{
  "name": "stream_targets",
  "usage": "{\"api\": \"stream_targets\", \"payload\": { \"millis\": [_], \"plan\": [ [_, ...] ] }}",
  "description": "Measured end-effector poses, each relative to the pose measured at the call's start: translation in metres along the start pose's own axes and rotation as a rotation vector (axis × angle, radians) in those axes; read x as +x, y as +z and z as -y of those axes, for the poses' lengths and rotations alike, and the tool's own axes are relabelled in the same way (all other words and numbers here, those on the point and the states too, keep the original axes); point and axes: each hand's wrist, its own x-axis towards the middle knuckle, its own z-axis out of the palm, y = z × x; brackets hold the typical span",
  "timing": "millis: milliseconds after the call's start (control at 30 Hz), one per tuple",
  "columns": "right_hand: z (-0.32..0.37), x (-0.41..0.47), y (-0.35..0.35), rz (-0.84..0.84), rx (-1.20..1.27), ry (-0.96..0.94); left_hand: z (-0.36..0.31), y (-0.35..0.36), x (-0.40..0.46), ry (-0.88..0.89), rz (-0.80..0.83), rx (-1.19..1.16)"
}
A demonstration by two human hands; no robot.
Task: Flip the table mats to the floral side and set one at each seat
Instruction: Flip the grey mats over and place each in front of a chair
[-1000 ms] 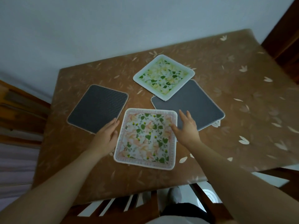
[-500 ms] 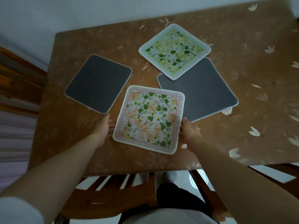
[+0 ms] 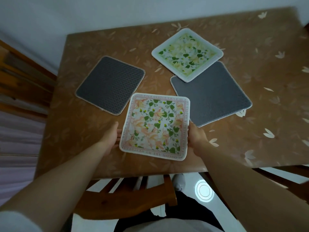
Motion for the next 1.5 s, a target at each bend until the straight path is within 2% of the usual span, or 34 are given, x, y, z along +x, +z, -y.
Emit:
{"api": "stream_targets", "payload": {
  "millis": [400, 567, 733, 933, 1100, 1267, 1500],
  "plan": [
    [-0.017, -0.021, 0.050, -0.148, 0.057, -0.021, 0.024, -0.049, 0.009, 0.042, 0.130, 0.024],
    [-0.010, -0.028, 0.071, -0.114, 0.129, 0.002, 0.040, -0.075, 0.011, 0.001, 0.121, -0.033],
    [0.000, -0.035, 0.109, -0.055, 0.074, -0.015, 0.049, -0.110, 0.009, -0.045, 0.050, -0.100],
    [0.004, -0.041, 0.139, 0.021, 0.006, -0.023, 0.063, -0.134, 0.006, -0.091, 0.013, -0.062],
    [0.001, -0.041, 0.141, 0.039, -0.074, -0.026, 0.075, -0.141, 0.010, -0.079, -0.022, -0.058],
    [-0.009, -0.035, 0.135, 0.021, -0.078, -0.005, 0.074, -0.136, 0.010, -0.022, -0.040, -0.152],
    [-0.014, -0.030, 0.133, 0.023, -0.081, 0.007, 0.075, -0.133, 0.005, -0.061, -0.006, -0.205]
  ]
}}
